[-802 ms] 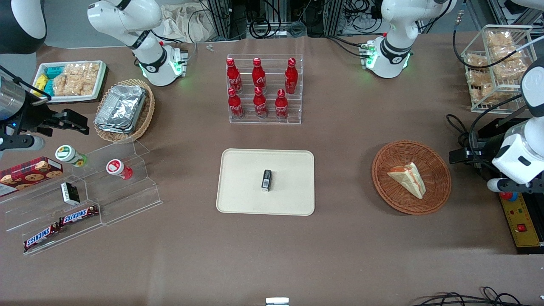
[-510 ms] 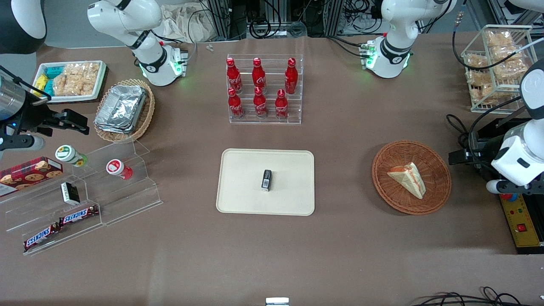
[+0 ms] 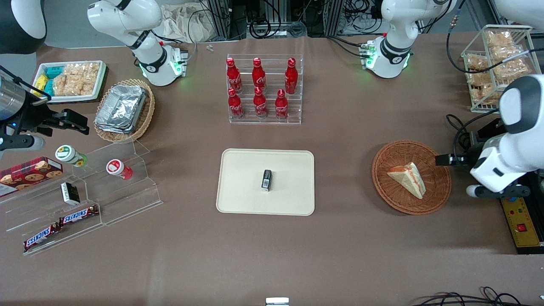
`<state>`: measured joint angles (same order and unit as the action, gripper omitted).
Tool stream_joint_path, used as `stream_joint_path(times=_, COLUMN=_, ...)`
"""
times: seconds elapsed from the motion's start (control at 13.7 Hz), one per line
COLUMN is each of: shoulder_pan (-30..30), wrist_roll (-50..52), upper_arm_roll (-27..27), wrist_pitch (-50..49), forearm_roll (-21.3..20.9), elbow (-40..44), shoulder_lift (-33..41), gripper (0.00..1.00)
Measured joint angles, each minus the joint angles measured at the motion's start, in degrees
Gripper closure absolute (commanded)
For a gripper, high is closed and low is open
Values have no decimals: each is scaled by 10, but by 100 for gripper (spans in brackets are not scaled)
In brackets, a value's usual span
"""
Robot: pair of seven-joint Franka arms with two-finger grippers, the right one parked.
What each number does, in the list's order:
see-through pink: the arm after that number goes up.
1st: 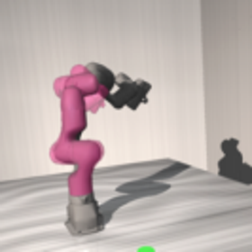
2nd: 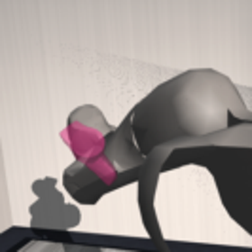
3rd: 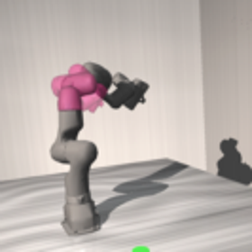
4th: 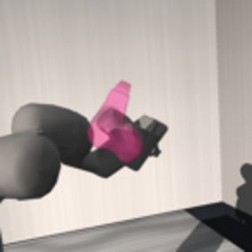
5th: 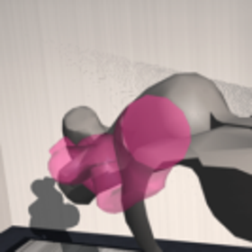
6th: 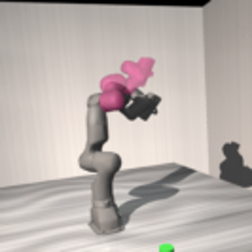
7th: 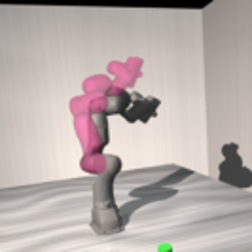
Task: Place sandwich from basket to tray
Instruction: 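Move the left gripper over the wrapped sandwich in the wicker basket, then lower the left gripper and close it on the sandwich's edge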
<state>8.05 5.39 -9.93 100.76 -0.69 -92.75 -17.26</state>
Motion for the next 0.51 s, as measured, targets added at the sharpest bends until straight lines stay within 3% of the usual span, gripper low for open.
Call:
stream_joint_path(times=0.22, shoulder_pan=-1, wrist_roll=118, upper_arm_roll=-2, wrist_pitch=106, forearm_roll=0, elbow=-73, shoulder_lift=-15, gripper=2)
stream_joint_path(times=0.51, shoulder_pan=-6, wrist_roll=290, upper_arm_roll=-5, wrist_pitch=189, forearm_roll=0, elbow=-103, shoulder_lift=-59, gripper=2)
